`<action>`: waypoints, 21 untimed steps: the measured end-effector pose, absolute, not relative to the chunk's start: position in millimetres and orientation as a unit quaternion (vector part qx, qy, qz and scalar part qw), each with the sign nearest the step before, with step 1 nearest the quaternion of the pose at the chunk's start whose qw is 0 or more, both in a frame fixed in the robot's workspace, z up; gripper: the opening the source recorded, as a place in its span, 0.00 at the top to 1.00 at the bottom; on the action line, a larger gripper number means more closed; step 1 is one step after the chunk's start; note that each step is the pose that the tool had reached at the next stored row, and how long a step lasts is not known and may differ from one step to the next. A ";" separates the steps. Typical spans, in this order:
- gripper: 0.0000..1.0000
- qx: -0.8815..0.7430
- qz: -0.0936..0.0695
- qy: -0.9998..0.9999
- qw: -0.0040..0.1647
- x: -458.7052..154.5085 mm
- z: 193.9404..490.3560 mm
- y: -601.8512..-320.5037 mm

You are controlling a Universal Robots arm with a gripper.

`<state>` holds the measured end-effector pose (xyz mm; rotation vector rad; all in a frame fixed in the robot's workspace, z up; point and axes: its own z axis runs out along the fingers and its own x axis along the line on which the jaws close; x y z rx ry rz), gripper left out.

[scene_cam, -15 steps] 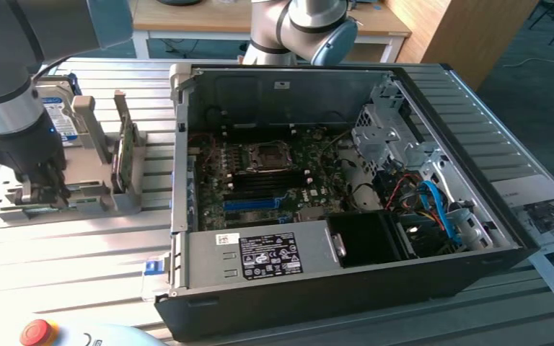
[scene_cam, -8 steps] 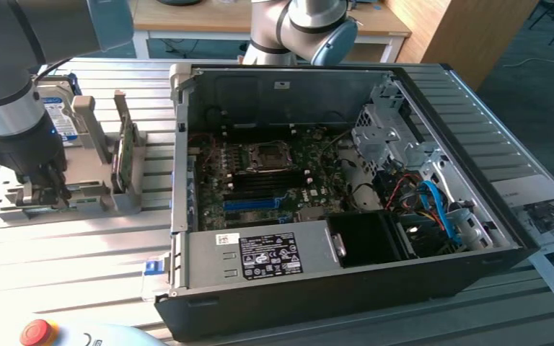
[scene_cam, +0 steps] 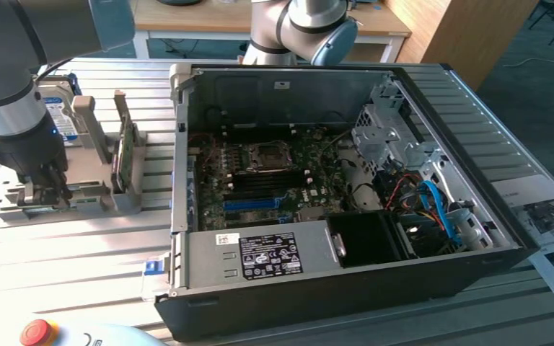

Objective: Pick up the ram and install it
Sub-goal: 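Pick up the ram and move it above insertion slot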

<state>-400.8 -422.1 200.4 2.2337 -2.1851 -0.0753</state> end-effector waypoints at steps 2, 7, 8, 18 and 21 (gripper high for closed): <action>0.76 0.715 -0.024 -0.699 0.008 -400.7 200.4 -422.1; 0.76 0.715 -0.024 -0.699 0.008 -400.7 201.0 -422.1; 0.76 0.715 -0.024 -0.699 0.008 -400.7 201.0 -422.1; 0.76 0.718 -0.024 -0.695 0.008 -400.7 201.0 -422.1; 0.76 0.718 -0.024 -0.695 0.008 -400.7 201.0 -422.1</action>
